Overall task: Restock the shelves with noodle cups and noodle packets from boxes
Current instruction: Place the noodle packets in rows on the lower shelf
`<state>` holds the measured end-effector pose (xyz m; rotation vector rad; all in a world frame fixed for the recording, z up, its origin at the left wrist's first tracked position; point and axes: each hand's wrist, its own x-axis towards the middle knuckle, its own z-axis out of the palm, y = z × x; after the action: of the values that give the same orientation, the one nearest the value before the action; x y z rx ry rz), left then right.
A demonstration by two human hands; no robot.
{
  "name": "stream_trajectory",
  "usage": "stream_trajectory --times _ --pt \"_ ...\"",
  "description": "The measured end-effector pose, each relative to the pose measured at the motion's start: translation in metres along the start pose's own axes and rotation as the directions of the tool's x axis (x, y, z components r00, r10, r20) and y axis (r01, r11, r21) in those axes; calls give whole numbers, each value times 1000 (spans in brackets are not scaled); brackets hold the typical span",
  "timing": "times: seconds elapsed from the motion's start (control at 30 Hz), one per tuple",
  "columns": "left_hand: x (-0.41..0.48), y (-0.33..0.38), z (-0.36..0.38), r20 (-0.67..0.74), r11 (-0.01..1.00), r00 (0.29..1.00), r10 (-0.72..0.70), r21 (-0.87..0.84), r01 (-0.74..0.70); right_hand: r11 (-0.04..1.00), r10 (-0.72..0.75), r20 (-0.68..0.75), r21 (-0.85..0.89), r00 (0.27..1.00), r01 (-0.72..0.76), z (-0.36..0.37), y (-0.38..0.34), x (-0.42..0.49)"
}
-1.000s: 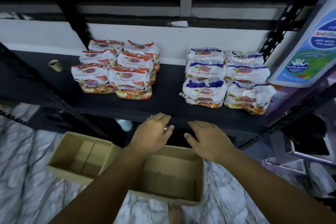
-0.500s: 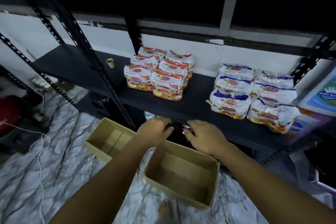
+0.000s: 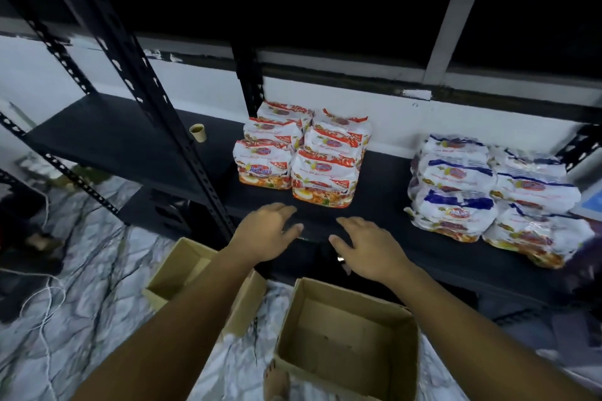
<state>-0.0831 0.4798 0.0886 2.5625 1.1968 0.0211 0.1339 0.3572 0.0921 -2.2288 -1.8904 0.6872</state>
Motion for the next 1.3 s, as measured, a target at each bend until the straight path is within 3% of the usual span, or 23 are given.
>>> stream_trajectory --times 0.2,0.43,0.57,0.83,1.1,1.3 --pt "70 -74 -32 -86 996 992 89 -19 -91 989 146 -124 35 982 -143 -2 -45 69" --pt "142 -122 -50 43 990 999 16 138 -22 965 245 -243 -37 939 -261 -9 -72 136" --pt "170 -130 -54 148 981 987 -66 191 37 923 331 -184 -142 925 -359 -11 -62 169" --pt "194 -145 -37 190 977 981 -36 215 -6 880 319 -209 -296 925 -370 24 -40 196" --pt "202 -161 -8 16 941 999 52 334 -54 862 305 -335 -301 892 -408 59 -24 210" --pt "208 -178 -1 -70 949 989 131 298 -104 861 304 -401 -274 864 -429 69 -21 222"
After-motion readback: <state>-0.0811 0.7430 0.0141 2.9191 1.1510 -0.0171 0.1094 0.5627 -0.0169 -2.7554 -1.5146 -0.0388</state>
